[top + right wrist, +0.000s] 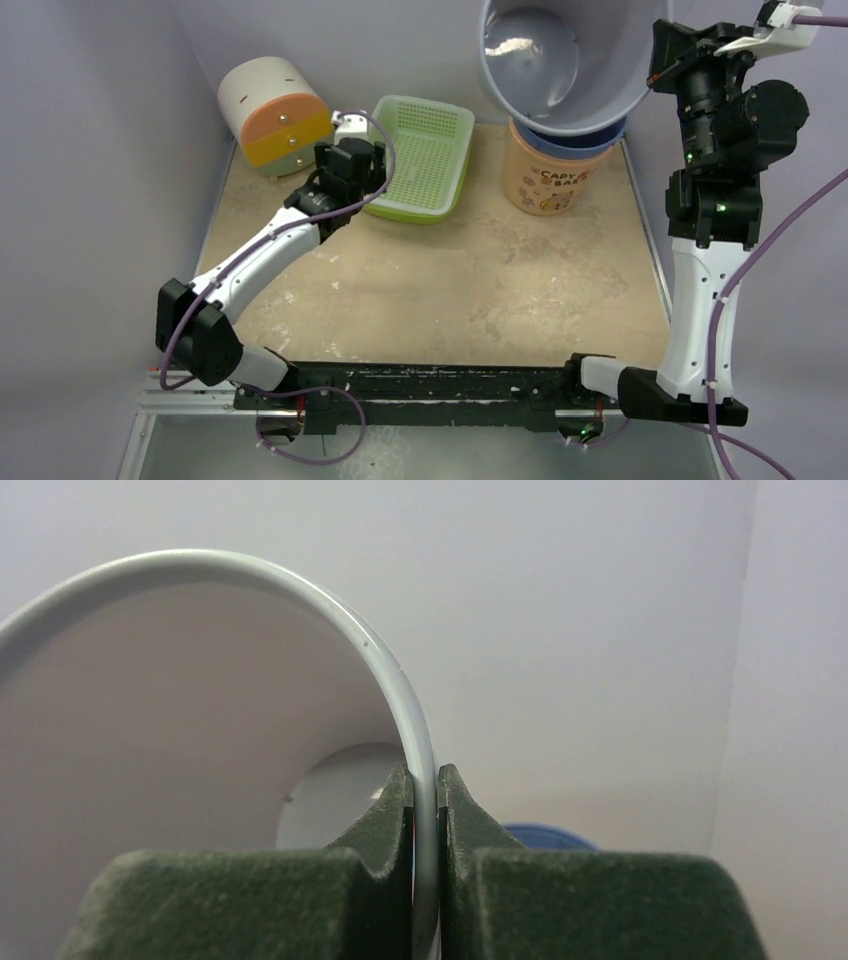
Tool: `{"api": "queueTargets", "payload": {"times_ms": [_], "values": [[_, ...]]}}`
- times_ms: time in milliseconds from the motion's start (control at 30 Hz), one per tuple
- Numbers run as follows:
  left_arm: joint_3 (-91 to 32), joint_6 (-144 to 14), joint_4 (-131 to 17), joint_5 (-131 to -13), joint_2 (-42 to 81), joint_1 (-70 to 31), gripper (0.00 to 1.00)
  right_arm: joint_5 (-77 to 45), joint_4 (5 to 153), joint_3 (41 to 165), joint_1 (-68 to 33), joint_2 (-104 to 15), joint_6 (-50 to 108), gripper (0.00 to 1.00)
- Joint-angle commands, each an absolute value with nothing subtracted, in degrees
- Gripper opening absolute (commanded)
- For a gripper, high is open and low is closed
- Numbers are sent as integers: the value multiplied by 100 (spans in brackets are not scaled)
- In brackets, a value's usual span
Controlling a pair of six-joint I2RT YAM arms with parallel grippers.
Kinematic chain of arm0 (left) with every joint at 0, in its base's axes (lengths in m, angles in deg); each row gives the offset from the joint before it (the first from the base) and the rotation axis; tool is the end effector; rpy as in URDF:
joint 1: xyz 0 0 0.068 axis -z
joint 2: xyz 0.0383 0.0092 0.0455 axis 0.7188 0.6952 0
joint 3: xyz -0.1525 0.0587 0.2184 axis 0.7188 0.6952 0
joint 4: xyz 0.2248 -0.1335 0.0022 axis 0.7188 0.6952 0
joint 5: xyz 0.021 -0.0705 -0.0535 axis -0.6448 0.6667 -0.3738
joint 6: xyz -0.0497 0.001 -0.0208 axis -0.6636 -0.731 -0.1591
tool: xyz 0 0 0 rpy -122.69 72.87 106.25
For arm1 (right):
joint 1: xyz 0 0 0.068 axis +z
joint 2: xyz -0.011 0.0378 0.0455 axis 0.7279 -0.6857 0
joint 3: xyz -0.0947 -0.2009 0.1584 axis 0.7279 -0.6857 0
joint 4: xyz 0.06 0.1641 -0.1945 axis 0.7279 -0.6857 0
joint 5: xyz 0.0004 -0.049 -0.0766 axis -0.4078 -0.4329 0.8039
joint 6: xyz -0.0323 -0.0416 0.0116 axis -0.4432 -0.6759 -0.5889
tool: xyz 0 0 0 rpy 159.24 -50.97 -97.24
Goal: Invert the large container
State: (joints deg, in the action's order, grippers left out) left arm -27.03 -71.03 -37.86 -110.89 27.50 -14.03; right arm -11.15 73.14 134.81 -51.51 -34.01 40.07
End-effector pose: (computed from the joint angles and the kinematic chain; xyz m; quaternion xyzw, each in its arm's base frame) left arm 0.2911 -0.1599 0.3225 -0.0275 0.8475 0.0084 0.5300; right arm 0.1884 -0.0139 0.6126 0.0759 0.4912 0.1135 0.8603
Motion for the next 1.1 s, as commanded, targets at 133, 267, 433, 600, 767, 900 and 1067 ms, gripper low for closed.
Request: {"api": "queueTargets", "payload": {"times_ms": [133,267,433,600,767,900,1067], "values": [[-4494,-7351,-2829,-12301,1593,-1981,78,-2206,7604,13074,-5154,-2634,4393,0],[-4976,-7288,-2479,-12341,1484,-2182,78,-3046,7349,12948,-5137,-2502,4500,0],[-5192,-7268,-2375,-12279,1421,-2186,78,-3603,7049,12691,-5083,-2359,4414,0],[-5426,-7188,-2375,-12222,1366,-2186,78,-3621,6993,12176,-4692,-2289,4268,0],[-5482,-7084,-2467,-12050,1277,-2180,78,-2819,7084,11532,-3473,-2396,4027,0],[-5533,-6937,-2340,-11994,1317,-2187,78,-2417,7184,11044,-2797,-2514,3964,0],[-5408,-6882,-2316,-11889,1275,-2183,78,-2246,7105,10716,-2492,-2622,3921,0]]}}
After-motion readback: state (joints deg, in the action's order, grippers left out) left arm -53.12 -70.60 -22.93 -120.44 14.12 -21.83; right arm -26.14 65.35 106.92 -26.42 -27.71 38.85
